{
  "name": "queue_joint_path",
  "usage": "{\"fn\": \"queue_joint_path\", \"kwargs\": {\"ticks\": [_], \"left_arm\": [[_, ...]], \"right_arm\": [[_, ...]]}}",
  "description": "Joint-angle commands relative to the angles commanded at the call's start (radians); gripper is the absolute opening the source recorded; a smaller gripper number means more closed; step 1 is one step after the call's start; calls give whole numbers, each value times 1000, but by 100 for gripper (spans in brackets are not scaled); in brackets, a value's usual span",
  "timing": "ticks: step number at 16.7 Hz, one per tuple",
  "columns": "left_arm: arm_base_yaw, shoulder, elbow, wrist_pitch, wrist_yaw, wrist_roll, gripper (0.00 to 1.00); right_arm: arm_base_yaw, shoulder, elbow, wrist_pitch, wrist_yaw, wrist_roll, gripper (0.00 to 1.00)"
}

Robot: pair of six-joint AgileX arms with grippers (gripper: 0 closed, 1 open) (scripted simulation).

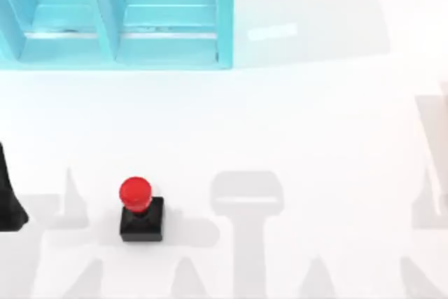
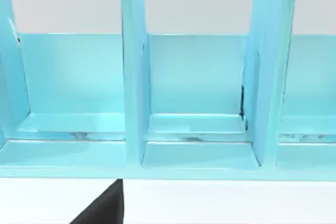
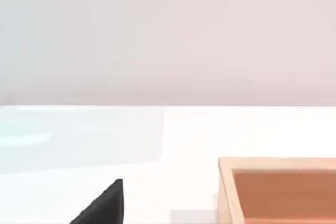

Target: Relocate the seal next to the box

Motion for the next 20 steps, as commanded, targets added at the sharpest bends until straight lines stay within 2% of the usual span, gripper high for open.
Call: {"fn": "queue_joint_path", "kwargs": {"ticks": [5, 9, 14, 20], "left_arm": [[0, 0, 0, 0, 0, 0, 100], [0, 0, 0, 0, 0, 0, 100], [0, 0, 0, 0, 0, 0, 100], [0, 0, 0, 0, 0, 0, 100]], "right_arm": [[29, 55, 45, -37, -7, 18, 100], [129, 264, 218, -178, -19, 97, 100], [317, 678, 573, -455, -13, 265, 100], [588, 1288, 1124, -858, 30, 525, 100]]}}
